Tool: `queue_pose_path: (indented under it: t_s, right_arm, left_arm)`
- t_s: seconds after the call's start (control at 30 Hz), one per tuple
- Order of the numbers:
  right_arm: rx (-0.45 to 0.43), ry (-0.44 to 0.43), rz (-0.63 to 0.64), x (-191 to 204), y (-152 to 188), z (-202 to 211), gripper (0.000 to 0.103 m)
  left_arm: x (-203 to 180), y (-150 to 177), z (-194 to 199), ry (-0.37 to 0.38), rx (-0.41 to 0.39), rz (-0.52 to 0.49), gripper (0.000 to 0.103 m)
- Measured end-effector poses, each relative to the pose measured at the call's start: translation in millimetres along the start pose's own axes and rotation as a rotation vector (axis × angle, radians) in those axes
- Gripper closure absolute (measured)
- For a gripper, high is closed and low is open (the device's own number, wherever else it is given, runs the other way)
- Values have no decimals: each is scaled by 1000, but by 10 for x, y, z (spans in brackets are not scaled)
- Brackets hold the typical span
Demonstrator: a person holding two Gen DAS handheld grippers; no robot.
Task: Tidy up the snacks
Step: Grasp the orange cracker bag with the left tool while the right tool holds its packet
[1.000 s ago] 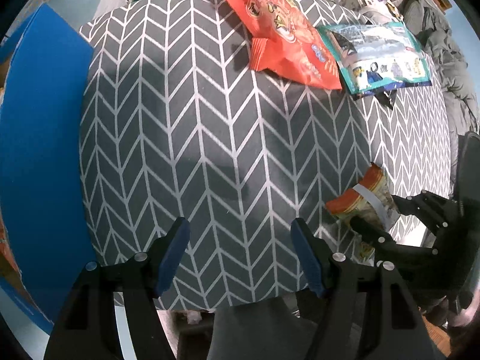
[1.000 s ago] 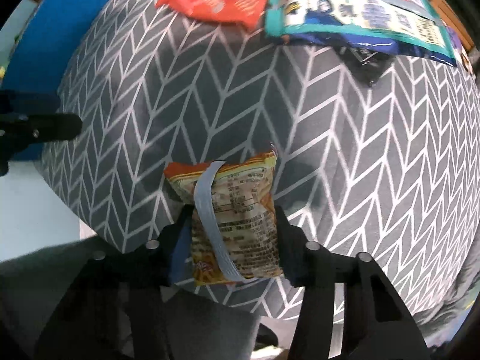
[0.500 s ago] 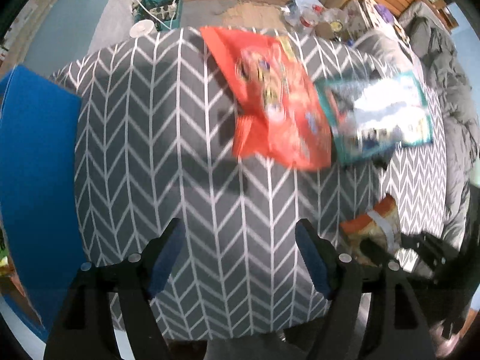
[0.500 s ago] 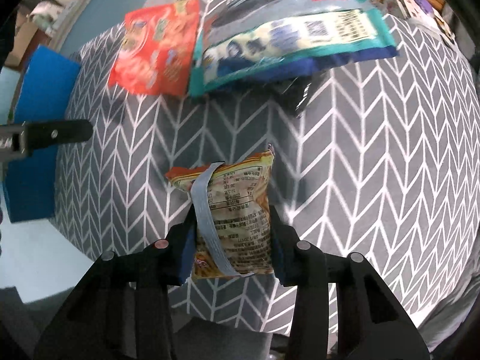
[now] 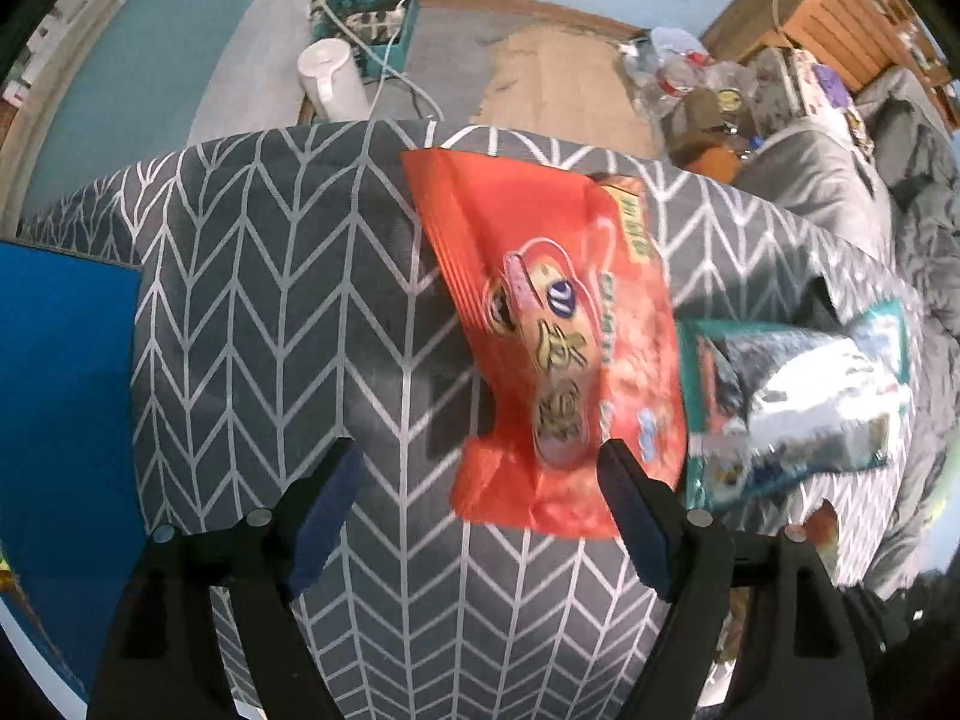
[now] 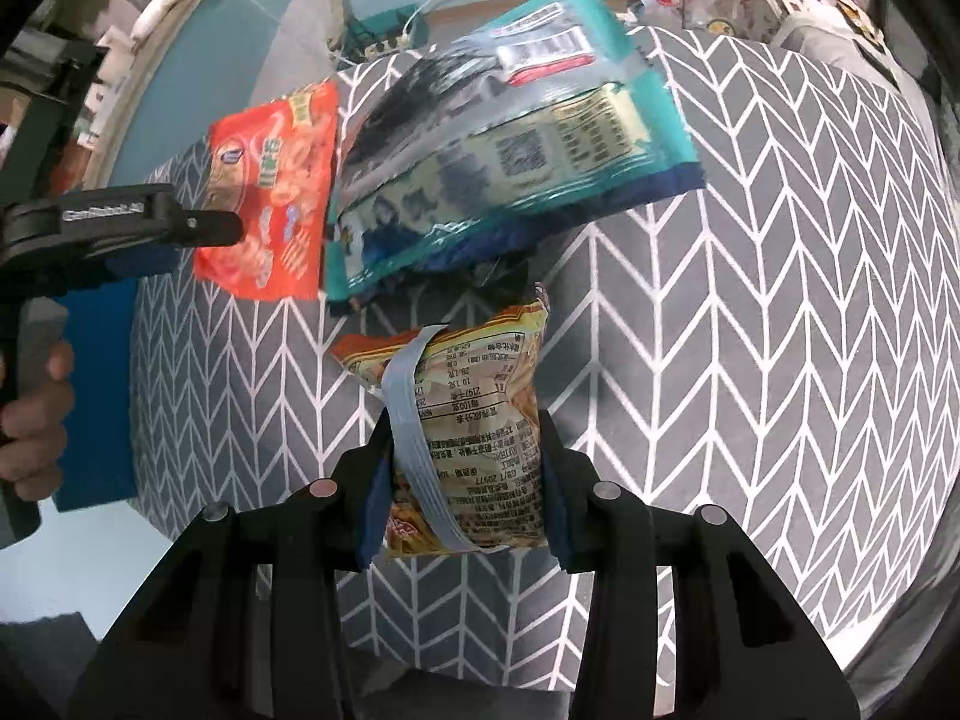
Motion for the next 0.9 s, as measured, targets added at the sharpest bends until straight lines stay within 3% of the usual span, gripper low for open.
queue_pose_path:
  t_s: [0.3, 0.37, 0.43, 0.53, 0.9]
  right_arm:
    - [1, -14, -16, -131, -132, 149, 62]
    - [1, -14, -18, -142, -151, 167, 62]
    - [3, -14, -16, -144, -167, 182, 62]
    - [8, -12, -11, -127, -154, 180, 62]
    - [26, -13, 5, -83, -134, 112, 62]
  left_arm:
    - [-85, -181, -182, -15, 10, 21, 22]
    - [-145, -212, -186, 2, 3, -1, 32]
    - [-212, -218, -167, 43, -8, -13, 55]
    - [-286, -192, -123, 33, -19, -57, 65]
    - [-70, 256, -89, 111, 25, -113, 68]
Point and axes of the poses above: each gripper's, at about its wrist camera, not at the fingertips, and z roughly against the way its jaws point, x to its left, y to its underside, the point moved 4 cm from there along -z, roughly the way its jaws point, and after that the axes turned 11 degrees about -z, right-handed, at the moved point
